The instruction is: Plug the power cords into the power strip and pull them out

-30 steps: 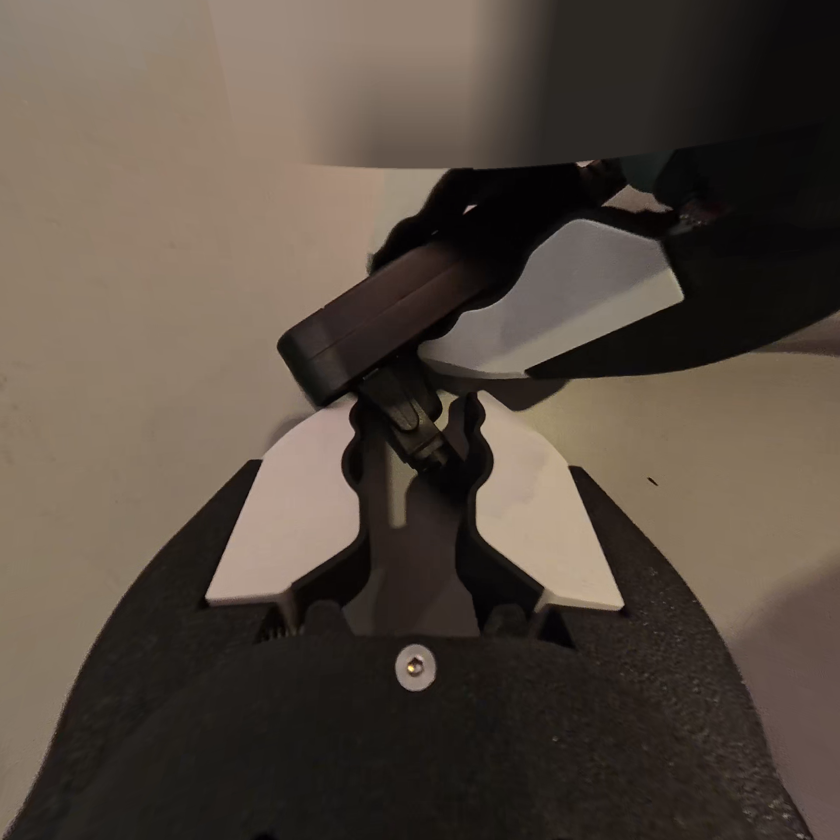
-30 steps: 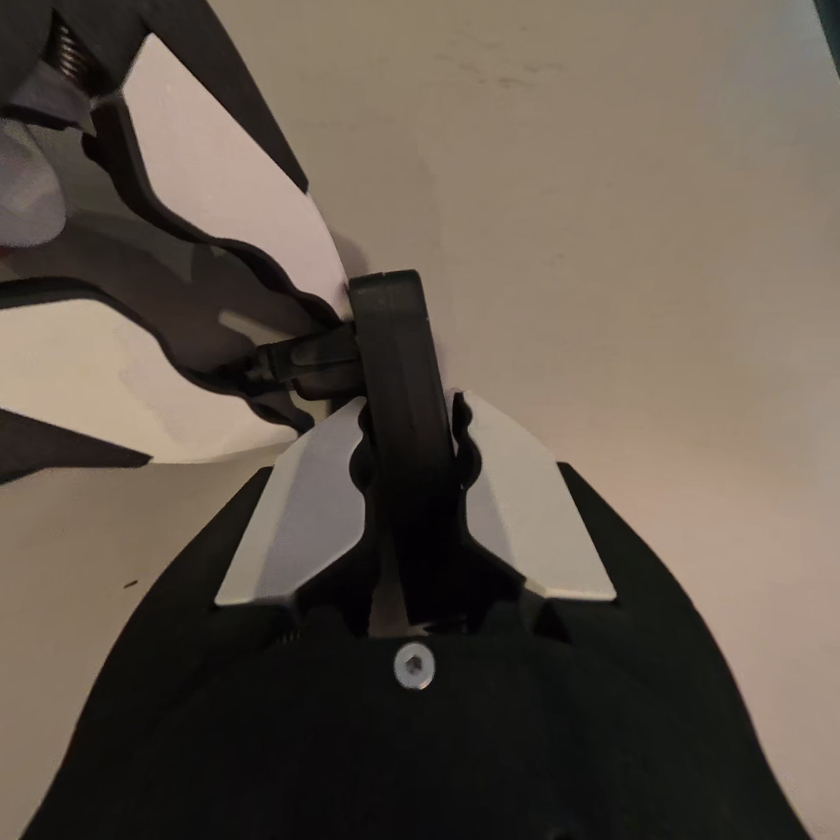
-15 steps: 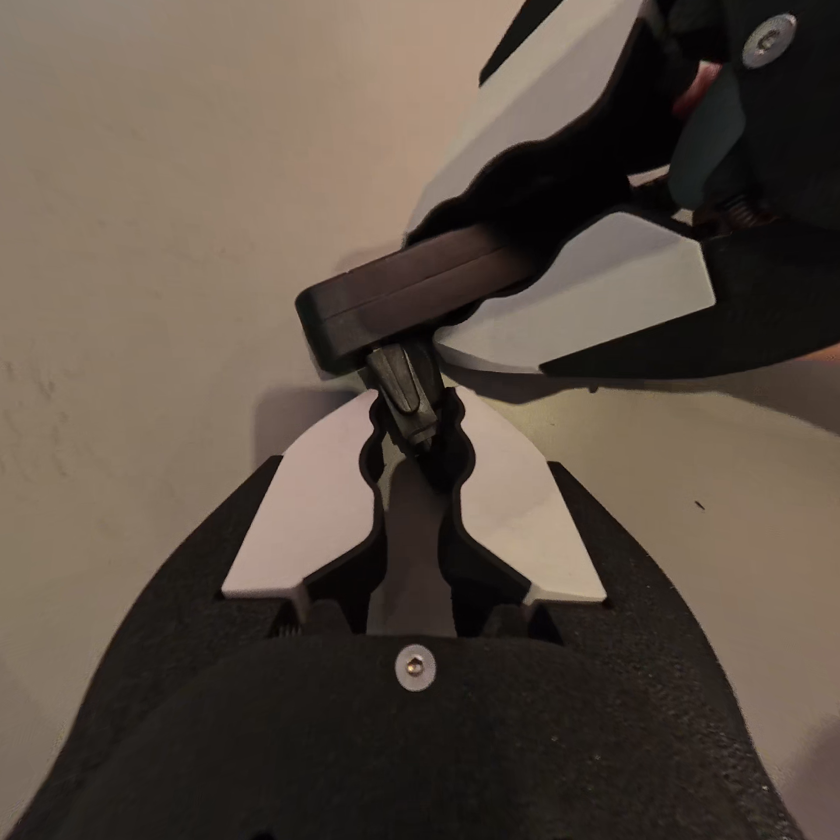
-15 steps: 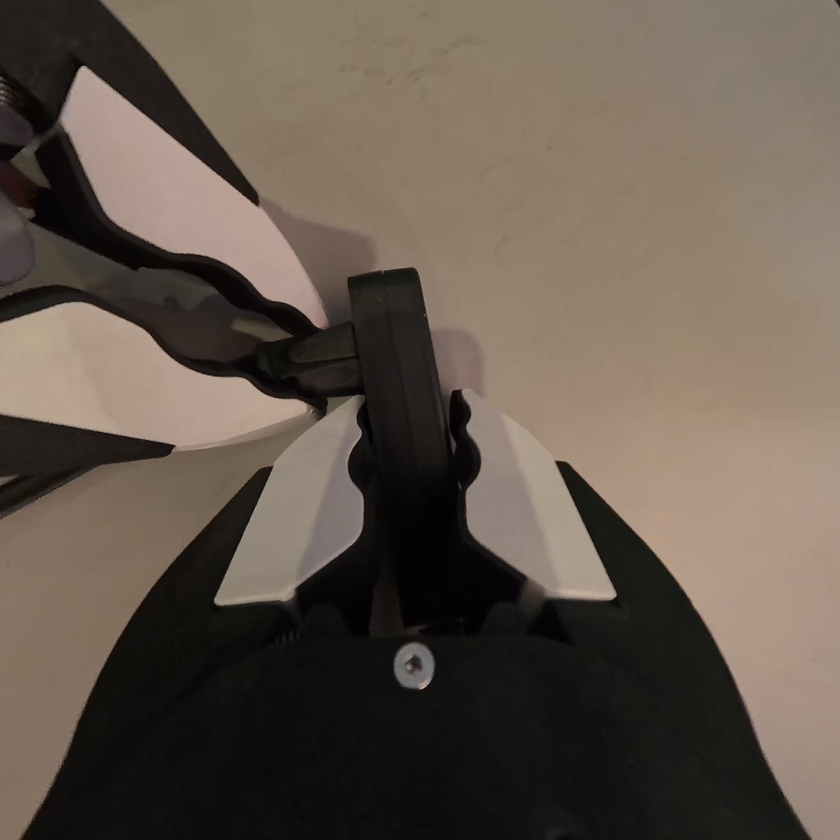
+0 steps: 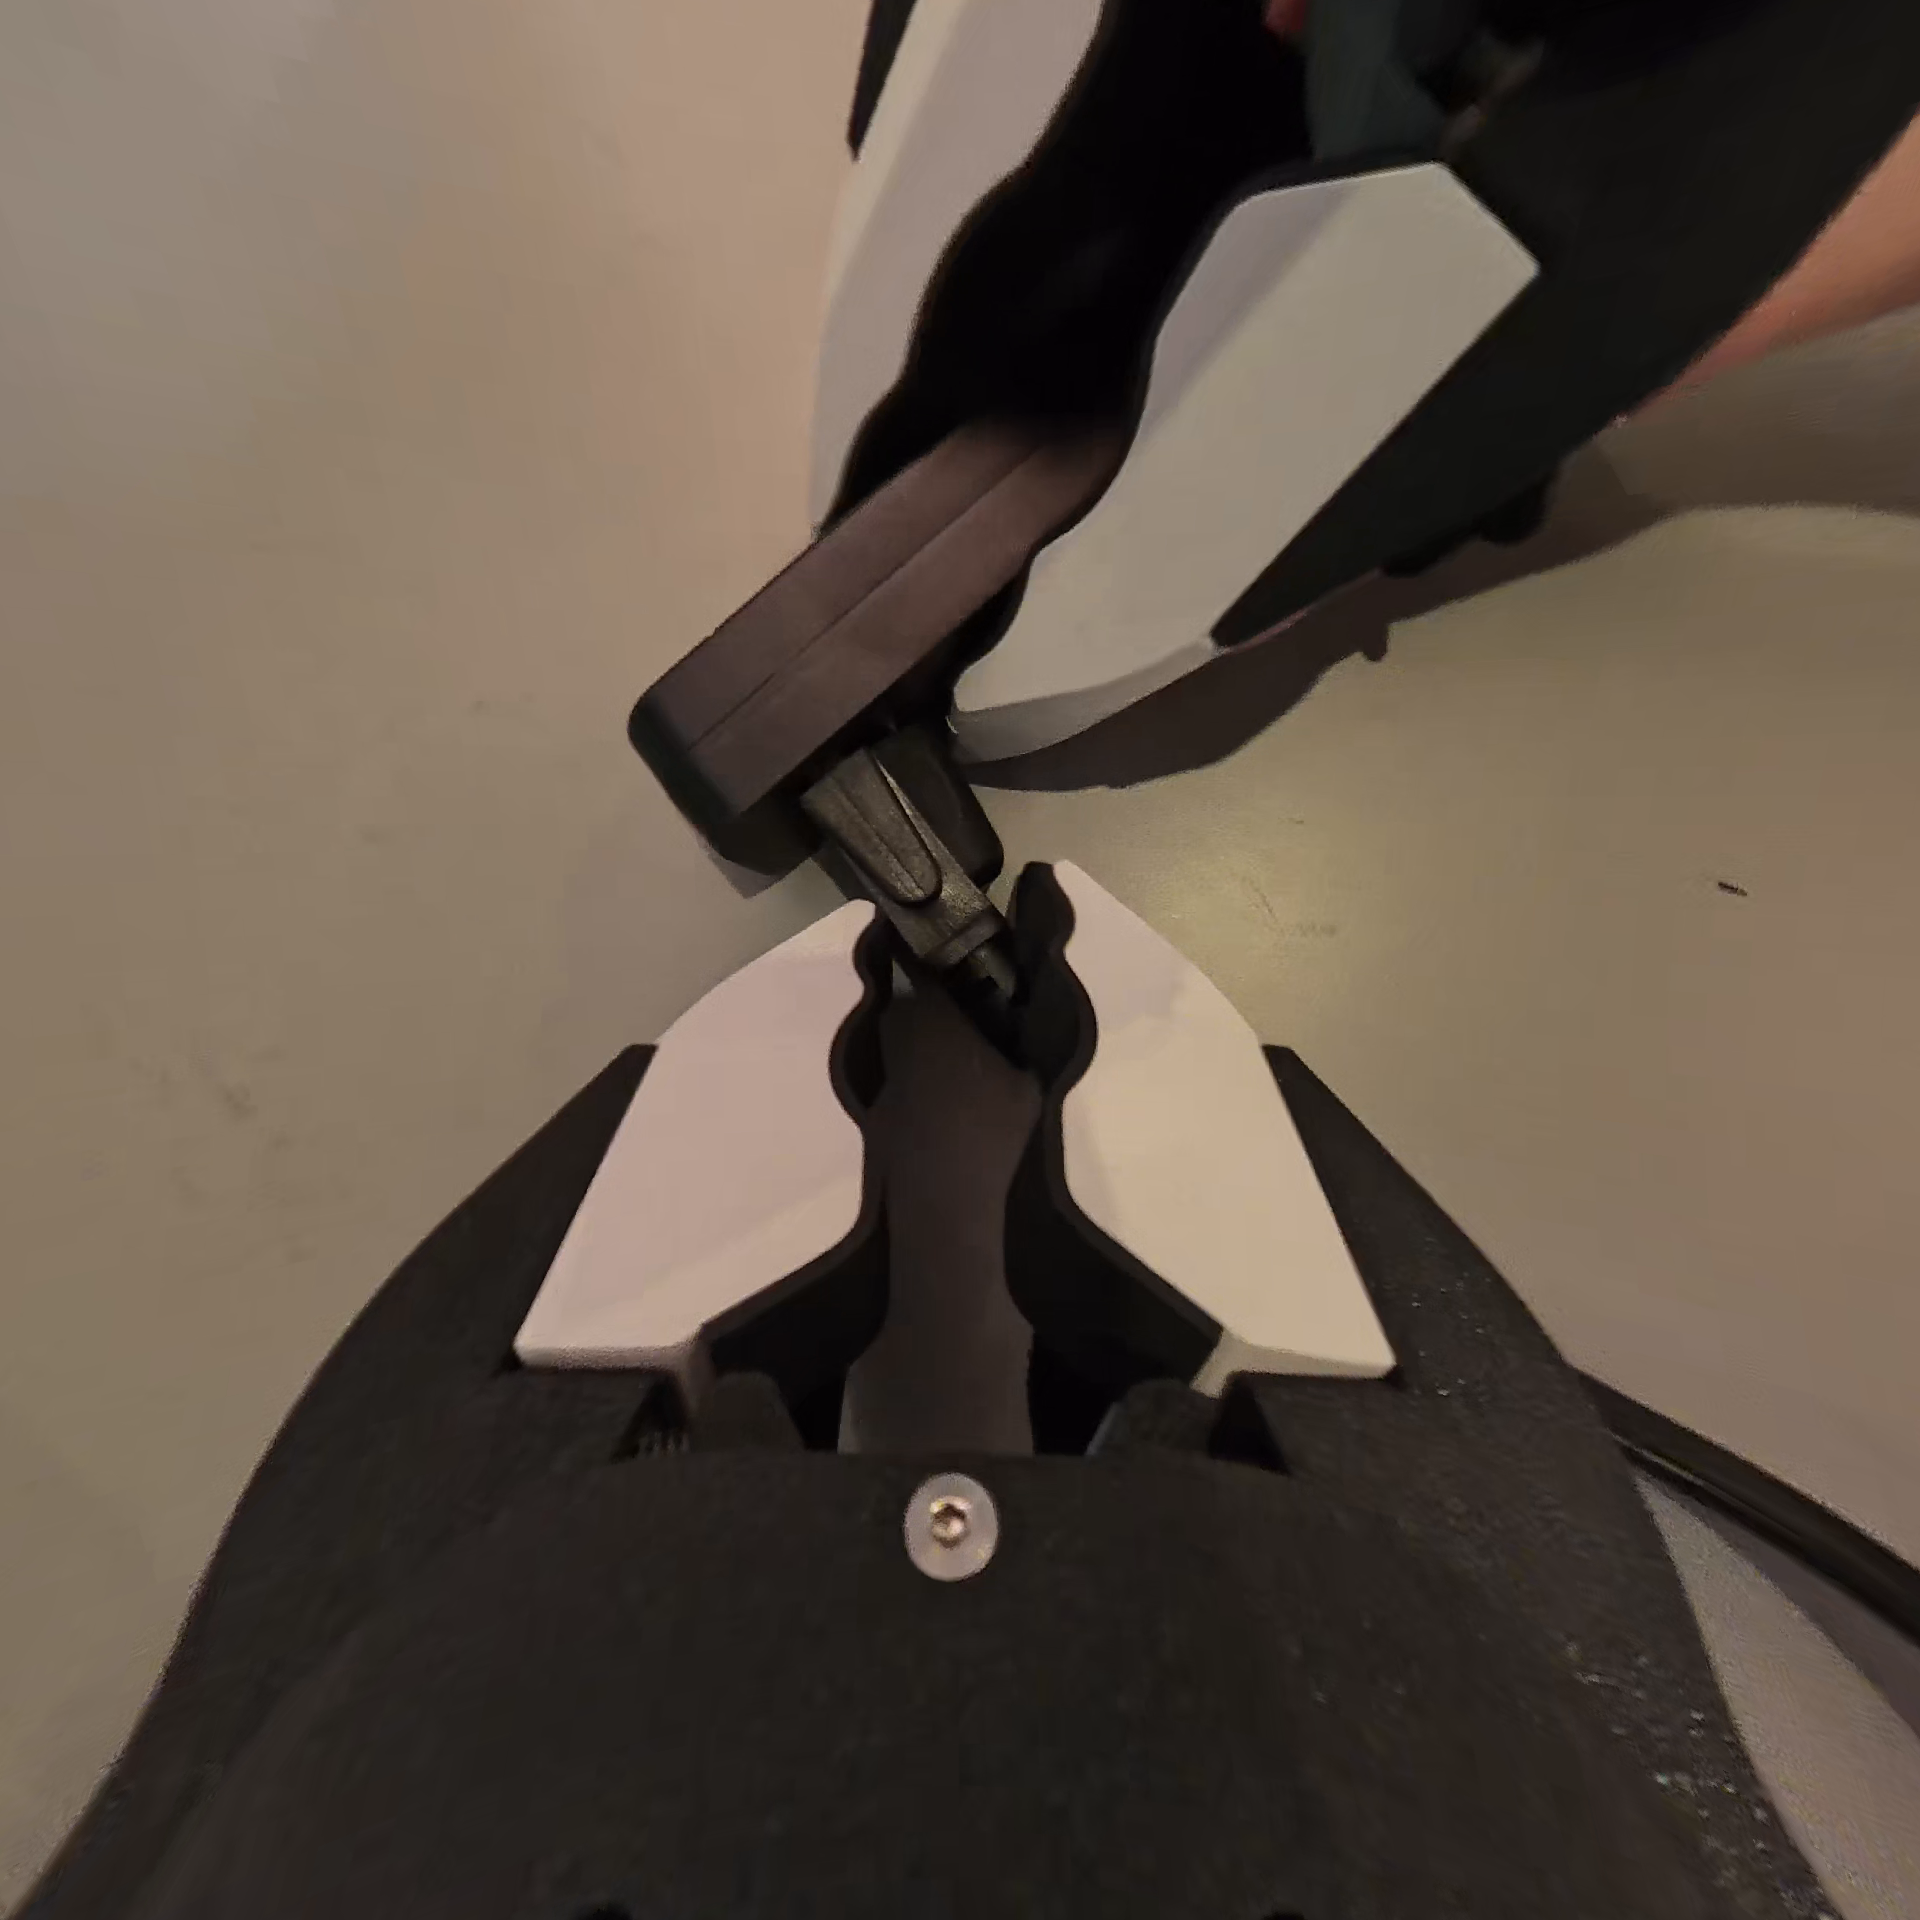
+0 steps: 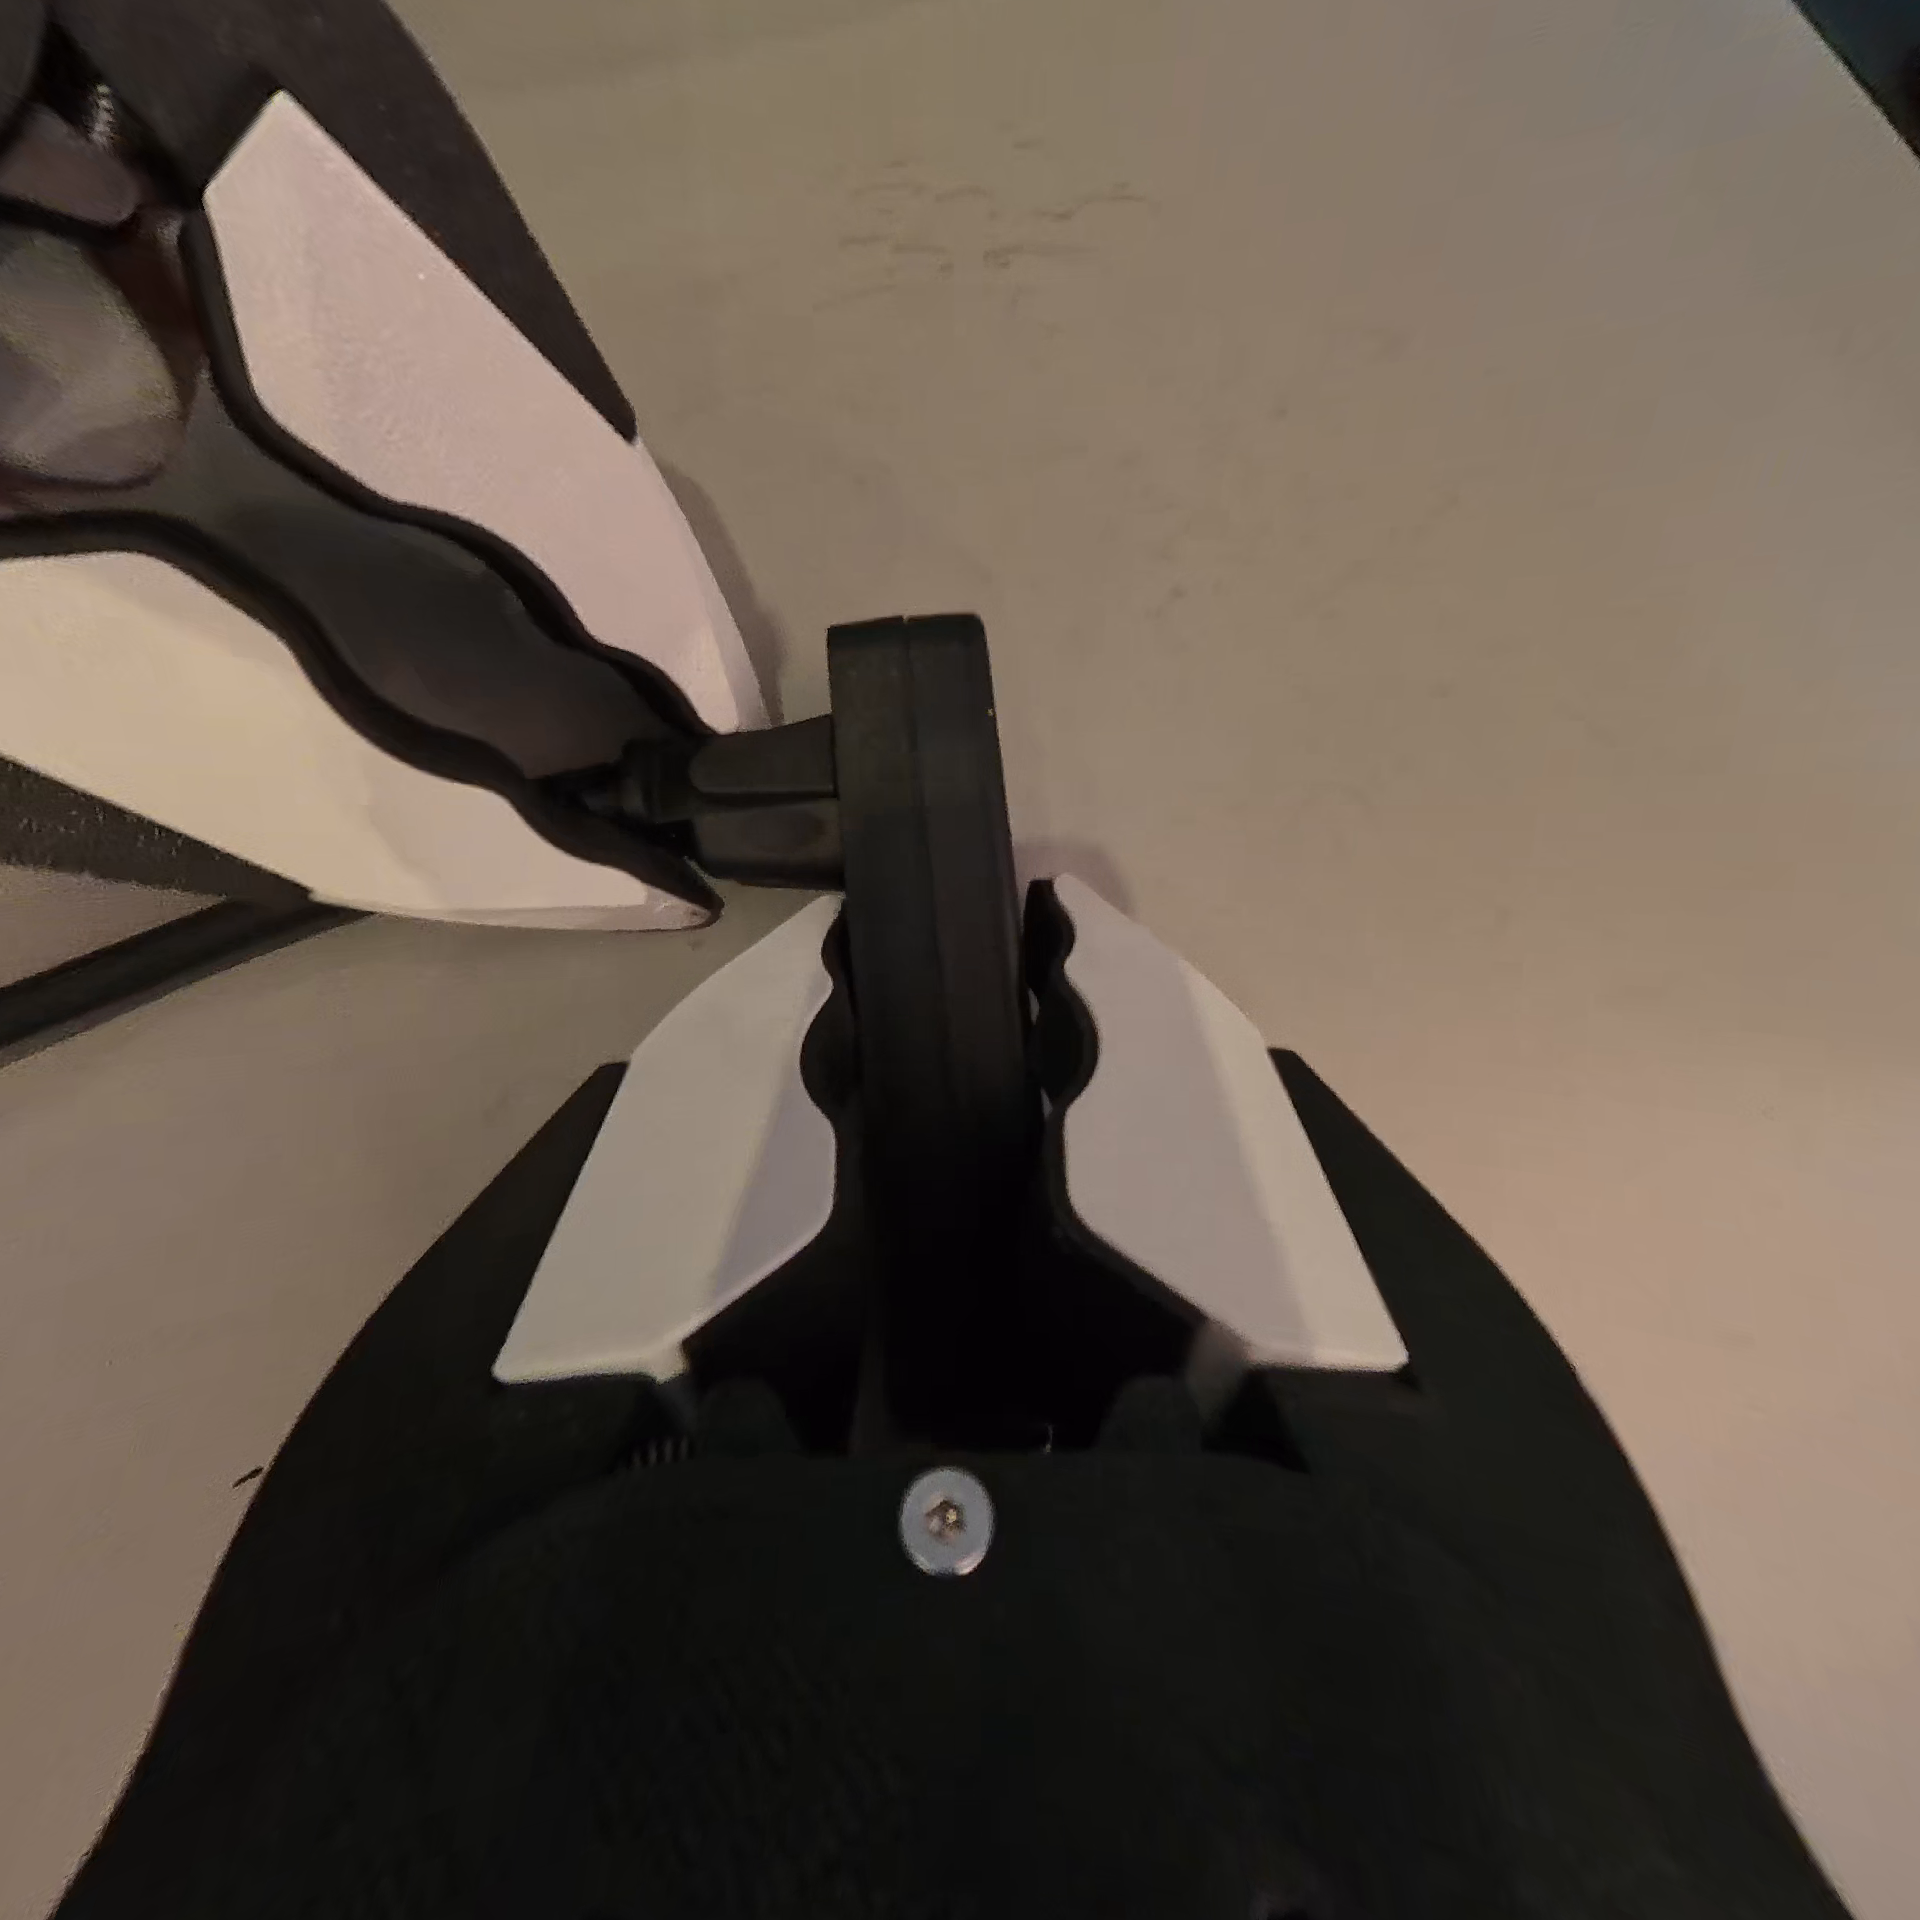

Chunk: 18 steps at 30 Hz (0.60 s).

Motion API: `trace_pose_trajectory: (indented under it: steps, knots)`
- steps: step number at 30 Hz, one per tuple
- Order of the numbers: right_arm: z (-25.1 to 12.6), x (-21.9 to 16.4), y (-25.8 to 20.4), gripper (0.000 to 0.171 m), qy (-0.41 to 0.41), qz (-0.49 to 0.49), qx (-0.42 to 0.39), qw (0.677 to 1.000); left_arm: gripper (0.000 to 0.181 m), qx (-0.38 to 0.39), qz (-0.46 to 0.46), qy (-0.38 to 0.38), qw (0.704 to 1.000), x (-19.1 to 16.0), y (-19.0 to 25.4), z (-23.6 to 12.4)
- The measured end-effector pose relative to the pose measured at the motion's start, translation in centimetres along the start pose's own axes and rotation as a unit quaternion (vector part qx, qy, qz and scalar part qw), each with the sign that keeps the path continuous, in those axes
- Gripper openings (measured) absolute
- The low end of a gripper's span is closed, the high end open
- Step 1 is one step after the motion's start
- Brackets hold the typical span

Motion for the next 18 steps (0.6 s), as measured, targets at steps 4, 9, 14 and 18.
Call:
trace_pose_trajectory:
  steps: [4, 9, 14, 18]
  knots:
    - [0.0, 0.0, 0.5, 0.033, -0.003, 0.037, -0.008, 0.999, 0.024, -0.034, -0.022, -0.010, 0.999, 0.4, -0.6, 0.2]
    - [0.2, 0.2, 0.6, 0.033, -0.013, 0.051, -0.041, 0.998, 0.021, 0.043, -0.129, -0.023, 0.990, 0.5, -0.3, 0.5]
    - [0.3, 0.3, 0.3, 0.033, -0.010, 0.011, -0.012, 1.000, 0.024, 0.045, -0.041, -0.005, 0.998, -0.2, 0.0, 0.0]
    - [0.3, 0.3, 0.0, 0.034, 0.001, 0.003, 0.008, 1.000, 0.023, 0.002, 0.000, 0.019, 1.000, -0.4, -0.1, -0.6]
Point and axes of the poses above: each gripper's, where its closed fingertips meet, z out along the fingers, x out of its top, y = z × x across the jaws, the point moved 2 cm from there along -z, back along the fingers
